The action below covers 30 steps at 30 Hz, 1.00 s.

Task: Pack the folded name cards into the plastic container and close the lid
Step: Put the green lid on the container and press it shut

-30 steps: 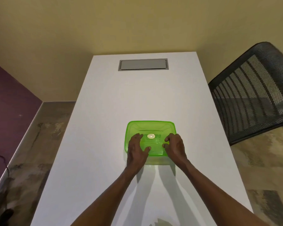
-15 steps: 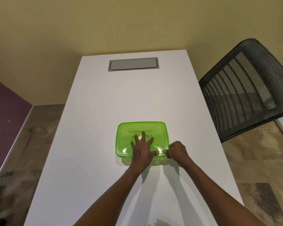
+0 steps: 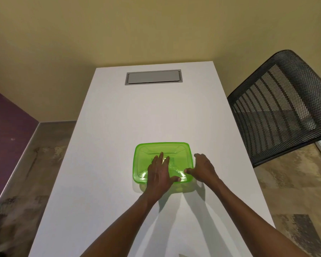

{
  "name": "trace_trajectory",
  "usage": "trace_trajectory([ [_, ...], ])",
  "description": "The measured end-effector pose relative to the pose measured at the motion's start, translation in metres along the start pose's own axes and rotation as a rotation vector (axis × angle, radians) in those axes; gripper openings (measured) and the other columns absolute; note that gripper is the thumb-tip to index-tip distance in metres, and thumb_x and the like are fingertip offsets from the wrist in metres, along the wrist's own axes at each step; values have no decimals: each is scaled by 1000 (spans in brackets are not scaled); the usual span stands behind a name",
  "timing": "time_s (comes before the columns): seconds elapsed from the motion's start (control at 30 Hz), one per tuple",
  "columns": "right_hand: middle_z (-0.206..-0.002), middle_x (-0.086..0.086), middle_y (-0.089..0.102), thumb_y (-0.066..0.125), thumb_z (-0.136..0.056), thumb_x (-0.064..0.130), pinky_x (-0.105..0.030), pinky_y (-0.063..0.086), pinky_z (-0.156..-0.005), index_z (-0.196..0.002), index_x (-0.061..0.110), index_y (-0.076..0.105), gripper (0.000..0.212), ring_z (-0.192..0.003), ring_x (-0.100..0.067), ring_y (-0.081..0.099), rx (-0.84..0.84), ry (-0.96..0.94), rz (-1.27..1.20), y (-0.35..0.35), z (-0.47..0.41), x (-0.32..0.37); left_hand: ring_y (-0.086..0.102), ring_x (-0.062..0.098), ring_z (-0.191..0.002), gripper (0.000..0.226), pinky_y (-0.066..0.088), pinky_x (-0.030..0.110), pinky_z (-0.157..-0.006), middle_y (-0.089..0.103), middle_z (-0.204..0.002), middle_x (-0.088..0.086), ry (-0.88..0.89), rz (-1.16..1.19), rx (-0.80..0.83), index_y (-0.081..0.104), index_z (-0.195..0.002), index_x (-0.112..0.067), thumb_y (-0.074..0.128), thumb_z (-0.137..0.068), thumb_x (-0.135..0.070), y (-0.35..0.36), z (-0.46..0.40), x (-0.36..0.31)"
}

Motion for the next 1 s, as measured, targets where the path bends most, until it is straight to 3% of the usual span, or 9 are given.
trace_trajectory([
  [0.13,-157,-18,19,83,-65,46,-36,25,-116,-149,1,17,115,-144,-28,21,44,-259,179,9,-4,34,1,26,-149,125,14,47,-119,3,-162,10,72,-59,45,13,-152,-9,70,-60,-72,-12,-18,20],
  [0.33,-160,-17,5,71,-68,65,-40,16,-119,-150,1,8,122,-148,-26,6,45,-265,250,12,-17,45,-7,27,-149,137,8,53,-119,-7,-162,5,258,-160,227,2,-153,-10,75,-55,-70,-17,-38,13],
  [0.5,-159,-22,-4,74,-64,66,-38,12,-121,-149,-5,1,133,-148,-31,0,55,-270,244,21,-20,43,-7,30,-149,137,11,58,-116,-9,-162,3,242,-210,341,-1,-153,-11,82,-56,-60,-13,-45,3],
  [0.8,-155,-32,0,79,-61,63,-41,19,-118,-146,-12,4,136,-146,-39,5,172,-266,354,17,-34,50,-8,29,-149,138,11,59,-116,-10,-162,3,241,-223,342,-1,-153,-10,83,-55,-59,-13,-46,1],
  [0.9,-157,-29,-4,62,-74,70,-44,14,-119,-148,-9,2,124,-147,-37,1,171,-244,340,19,-31,49,-9,28,-149,136,9,58,-117,-10,-162,5,282,-160,312,0,-153,-9,79,-57,-63,-13,-41,7],
  [1.0,-159,-23,-1,40,-91,64,-45,9,-119,-149,-5,6,96,-148,-32,0,21,-265,301,24,-23,49,-11,27,-148,134,6,55,-119,-14,-160,10,346,-179,260,-3,-152,-6,68,-61,-74,-12,-34,17],
])
Point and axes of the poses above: each hand's wrist, its own z-axis away from the middle knuckle, its own y-axis out of the palm, x = y × z, the point moved 5 cm from there along -z, towards the middle knuckle
